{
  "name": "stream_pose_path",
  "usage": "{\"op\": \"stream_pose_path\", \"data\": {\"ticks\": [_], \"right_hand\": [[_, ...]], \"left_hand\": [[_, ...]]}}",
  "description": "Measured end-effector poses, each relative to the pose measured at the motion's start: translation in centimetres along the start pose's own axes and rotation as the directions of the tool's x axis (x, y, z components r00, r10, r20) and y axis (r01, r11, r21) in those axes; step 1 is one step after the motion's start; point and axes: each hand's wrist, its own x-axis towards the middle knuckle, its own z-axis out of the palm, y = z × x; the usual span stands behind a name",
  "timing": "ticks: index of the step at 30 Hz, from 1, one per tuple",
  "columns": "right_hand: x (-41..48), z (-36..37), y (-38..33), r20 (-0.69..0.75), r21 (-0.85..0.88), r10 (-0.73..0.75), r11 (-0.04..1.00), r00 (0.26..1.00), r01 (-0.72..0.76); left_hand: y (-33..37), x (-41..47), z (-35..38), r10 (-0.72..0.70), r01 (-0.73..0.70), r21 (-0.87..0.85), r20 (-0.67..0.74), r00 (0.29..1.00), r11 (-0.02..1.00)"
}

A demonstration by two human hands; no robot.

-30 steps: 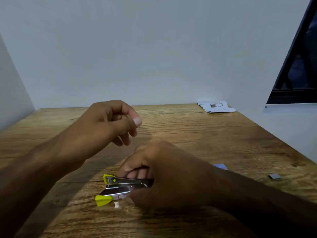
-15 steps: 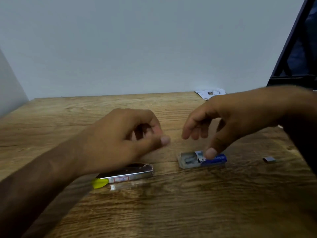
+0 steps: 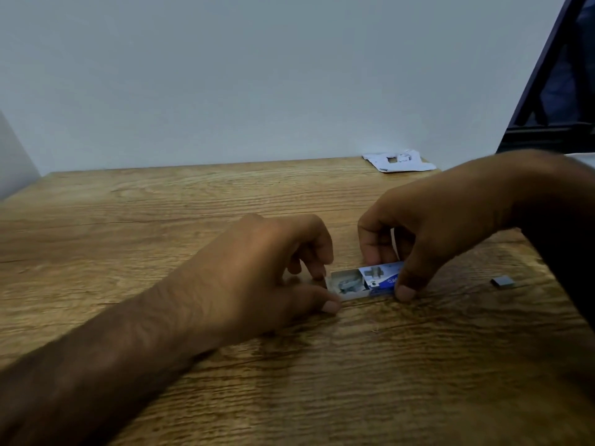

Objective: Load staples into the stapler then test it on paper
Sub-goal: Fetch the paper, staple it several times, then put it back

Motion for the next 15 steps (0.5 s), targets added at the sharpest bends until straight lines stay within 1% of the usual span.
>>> {"op": "stream_pose_path", "data": {"ticks": [3, 5, 8, 10, 12, 15], "right_hand": [[-0.04, 0.15, -0.03, -0.008, 0.004, -0.007, 1.000, 1.000, 0.007], [-0.06, 0.20, -0.12, -0.013, 0.008, -0.007, 1.000, 1.000, 0.007], [-0.11, 0.19, -0.26, -0.009, 0.027, -0.007, 1.000, 1.000, 0.007], [-0.13, 0.17, -0.33, -0.013, 0.038, -0.018, 0.999, 1.000, 0.018], [-0.10, 0.28, -0.49, -0.012, 0.051, -0.038, 0.998, 0.999, 0.039], [0.18, 0.57, -0.76, -0.017, 0.044, -0.071, 0.996, 0.997, 0.072]], "left_hand": [[-0.17, 0.13, 0.01, -0.018, 0.018, -0.037, 0.005, 1.000, 0.999], [-0.22, 0.18, 0.22, 0.006, -0.005, -0.058, 0.013, 1.000, 0.998], [-0.08, 0.20, 0.53, 0.057, -0.056, -0.048, 0.027, 0.998, 0.997], [-0.04, 0.26, 0.65, 0.066, -0.066, -0.045, 0.017, 0.998, 0.997], [0.14, 0.28, 0.76, 0.049, -0.049, -0.042, 0.000, 0.999, 0.998], [0.52, 0.41, 0.96, -0.026, 0.024, -0.037, -0.042, 0.999, 0.999]]}}
